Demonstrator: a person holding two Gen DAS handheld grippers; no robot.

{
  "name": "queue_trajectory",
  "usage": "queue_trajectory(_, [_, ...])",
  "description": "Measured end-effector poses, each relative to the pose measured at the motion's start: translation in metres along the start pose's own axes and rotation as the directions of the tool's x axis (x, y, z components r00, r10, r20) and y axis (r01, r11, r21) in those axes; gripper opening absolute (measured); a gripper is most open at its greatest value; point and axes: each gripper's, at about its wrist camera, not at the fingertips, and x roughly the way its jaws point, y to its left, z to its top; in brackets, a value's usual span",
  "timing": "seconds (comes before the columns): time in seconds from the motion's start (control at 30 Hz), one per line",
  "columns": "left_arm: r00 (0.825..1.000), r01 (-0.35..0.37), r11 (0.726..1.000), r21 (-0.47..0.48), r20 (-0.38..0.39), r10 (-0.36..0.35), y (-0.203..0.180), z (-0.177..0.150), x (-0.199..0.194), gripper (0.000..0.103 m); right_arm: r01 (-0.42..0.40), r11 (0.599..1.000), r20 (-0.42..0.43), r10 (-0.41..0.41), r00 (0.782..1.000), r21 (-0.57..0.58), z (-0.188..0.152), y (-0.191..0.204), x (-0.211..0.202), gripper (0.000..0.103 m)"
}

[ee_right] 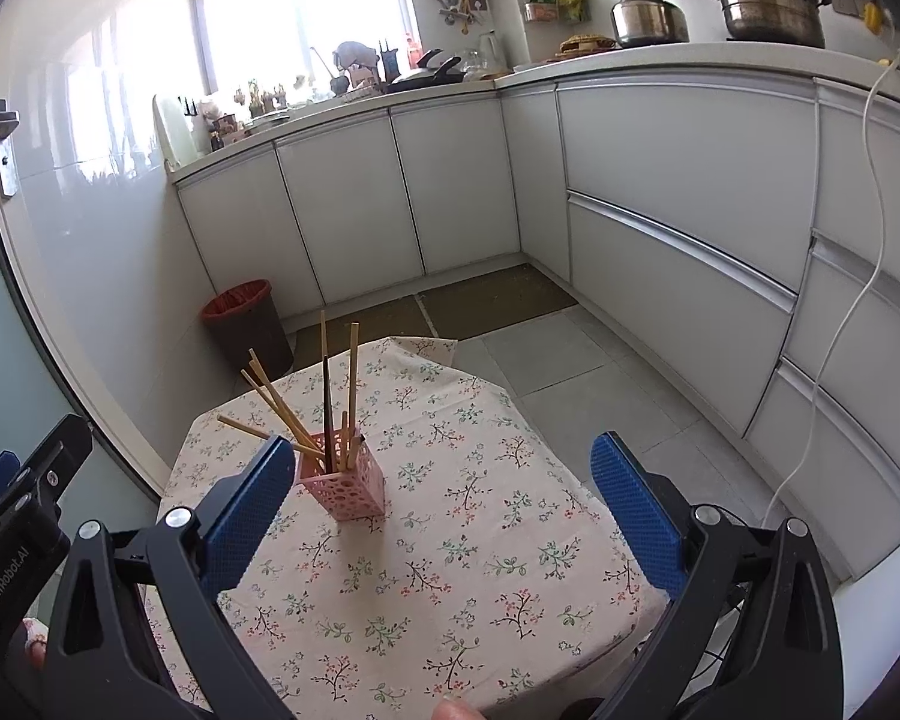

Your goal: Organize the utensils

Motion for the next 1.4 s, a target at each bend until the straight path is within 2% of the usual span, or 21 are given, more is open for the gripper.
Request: queue_trajectory(1.4, [1.0,-0.009,1.0,-0.001,-0.023,0.009,0.0011,-0.0045,0.0065,0.096,-0.014,1.0,-0.019,0.014,1.0,0.004,-0.0004,0.0006,0.0005,0.096])
